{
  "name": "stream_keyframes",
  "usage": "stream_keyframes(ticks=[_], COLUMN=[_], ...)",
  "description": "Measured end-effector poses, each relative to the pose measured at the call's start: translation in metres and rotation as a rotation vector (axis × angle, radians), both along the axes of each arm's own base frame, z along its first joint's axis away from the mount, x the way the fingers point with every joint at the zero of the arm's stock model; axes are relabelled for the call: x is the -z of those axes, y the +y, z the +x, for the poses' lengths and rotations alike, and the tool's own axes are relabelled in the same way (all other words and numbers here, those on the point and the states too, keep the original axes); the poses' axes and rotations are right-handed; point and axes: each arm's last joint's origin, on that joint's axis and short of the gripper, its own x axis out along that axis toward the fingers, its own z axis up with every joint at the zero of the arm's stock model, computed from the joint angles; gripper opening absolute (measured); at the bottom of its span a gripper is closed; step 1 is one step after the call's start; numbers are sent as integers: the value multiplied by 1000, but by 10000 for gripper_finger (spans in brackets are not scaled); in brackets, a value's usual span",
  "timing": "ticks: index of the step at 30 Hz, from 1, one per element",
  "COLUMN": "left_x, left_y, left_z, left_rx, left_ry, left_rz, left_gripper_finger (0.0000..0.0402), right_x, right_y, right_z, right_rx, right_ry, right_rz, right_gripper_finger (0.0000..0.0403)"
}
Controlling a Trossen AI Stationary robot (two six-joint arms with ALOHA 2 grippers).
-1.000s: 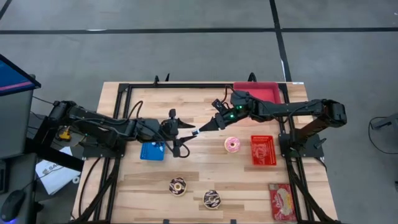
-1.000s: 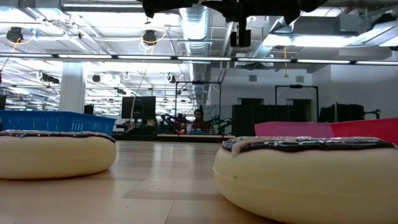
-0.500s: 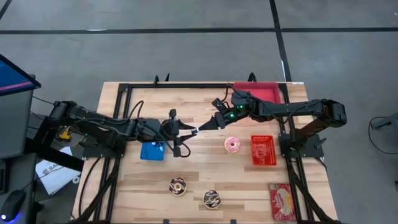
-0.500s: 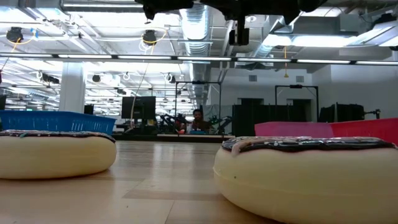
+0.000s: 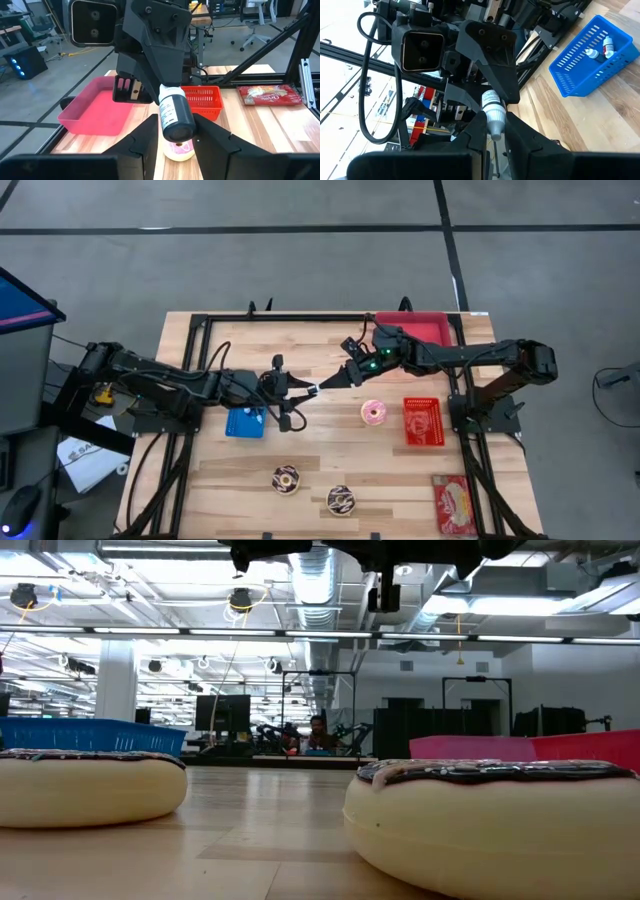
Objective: Pick & Place Food Item
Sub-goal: Put the black food coloring bottle into the blue bin
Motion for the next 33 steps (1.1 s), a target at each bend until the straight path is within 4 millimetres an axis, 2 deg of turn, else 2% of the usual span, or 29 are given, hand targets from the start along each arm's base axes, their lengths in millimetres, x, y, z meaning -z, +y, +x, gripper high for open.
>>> stream_keyframes(ticks=[8,23,33], left_x=[0,-3,-3], left_y=[0,0,0], left_z=[0,1,0], left_rx=[0,0,-7], left_ry=[-5,-32,-32], left_rz=[-1,-6,-7], left_gripper_finger=[124,112,78], right_x=[-1,-1,-1], right_y=[0,0,0], right_z=[0,0,0], right_rx=[2,6,11], right_ry=[-12,-12,-11], right_rz=[-2,-5,-5], right_gripper_finger=[36,36,36])
